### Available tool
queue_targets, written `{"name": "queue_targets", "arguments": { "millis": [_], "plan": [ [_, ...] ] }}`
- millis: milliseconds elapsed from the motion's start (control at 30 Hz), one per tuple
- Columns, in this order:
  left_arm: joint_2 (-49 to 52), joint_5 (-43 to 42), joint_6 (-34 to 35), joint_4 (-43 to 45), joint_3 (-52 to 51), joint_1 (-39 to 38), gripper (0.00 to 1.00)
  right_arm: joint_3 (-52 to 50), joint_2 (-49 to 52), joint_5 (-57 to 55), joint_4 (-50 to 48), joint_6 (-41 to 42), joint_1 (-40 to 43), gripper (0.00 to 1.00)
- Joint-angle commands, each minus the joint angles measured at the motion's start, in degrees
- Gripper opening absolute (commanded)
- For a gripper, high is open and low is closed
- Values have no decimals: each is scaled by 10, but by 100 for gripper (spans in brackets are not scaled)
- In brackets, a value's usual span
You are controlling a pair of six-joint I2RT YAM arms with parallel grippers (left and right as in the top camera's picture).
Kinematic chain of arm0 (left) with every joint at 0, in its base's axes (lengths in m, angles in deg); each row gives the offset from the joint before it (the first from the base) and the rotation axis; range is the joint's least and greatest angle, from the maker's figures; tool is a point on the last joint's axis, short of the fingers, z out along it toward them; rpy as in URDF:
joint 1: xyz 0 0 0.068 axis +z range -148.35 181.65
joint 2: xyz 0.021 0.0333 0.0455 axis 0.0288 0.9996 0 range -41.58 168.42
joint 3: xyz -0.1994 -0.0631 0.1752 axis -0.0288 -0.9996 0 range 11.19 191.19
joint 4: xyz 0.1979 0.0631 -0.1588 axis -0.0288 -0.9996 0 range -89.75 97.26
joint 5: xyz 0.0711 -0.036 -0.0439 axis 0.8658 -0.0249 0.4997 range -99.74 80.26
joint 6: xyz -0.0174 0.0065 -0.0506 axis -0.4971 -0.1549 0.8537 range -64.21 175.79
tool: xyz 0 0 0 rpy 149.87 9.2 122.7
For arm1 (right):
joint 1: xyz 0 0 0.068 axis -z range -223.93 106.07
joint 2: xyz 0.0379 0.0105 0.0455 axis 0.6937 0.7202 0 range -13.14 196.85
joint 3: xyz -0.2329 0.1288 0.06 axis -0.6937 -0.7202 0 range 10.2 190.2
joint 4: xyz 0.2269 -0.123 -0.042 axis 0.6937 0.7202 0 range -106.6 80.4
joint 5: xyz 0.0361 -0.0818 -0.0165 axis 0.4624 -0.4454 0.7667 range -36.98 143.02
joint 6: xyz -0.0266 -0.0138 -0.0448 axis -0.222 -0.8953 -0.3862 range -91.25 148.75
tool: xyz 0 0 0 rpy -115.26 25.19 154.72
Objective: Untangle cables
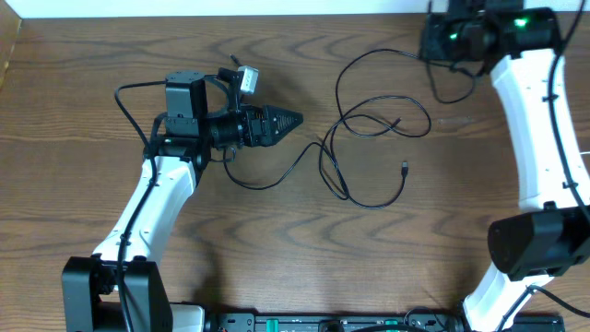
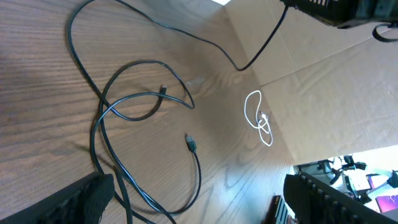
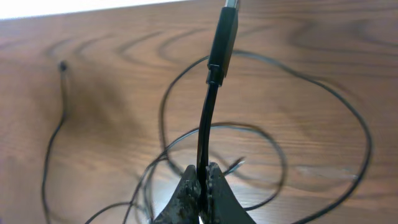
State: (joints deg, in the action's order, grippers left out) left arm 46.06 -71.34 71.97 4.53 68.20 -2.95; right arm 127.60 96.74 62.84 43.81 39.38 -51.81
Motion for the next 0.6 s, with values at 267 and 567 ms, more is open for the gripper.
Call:
{"name": "queue_targets", "arguments": {
  "millis": [267, 567],
  "plan": [
    [-5, 23, -12, 11, 3, 6, 92, 8, -45, -7, -1, -45, -129, 1],
    [-5, 23, -11, 23, 3, 52, 92, 8, -119, -39, -1, -45, -187, 1]
  ]
}}
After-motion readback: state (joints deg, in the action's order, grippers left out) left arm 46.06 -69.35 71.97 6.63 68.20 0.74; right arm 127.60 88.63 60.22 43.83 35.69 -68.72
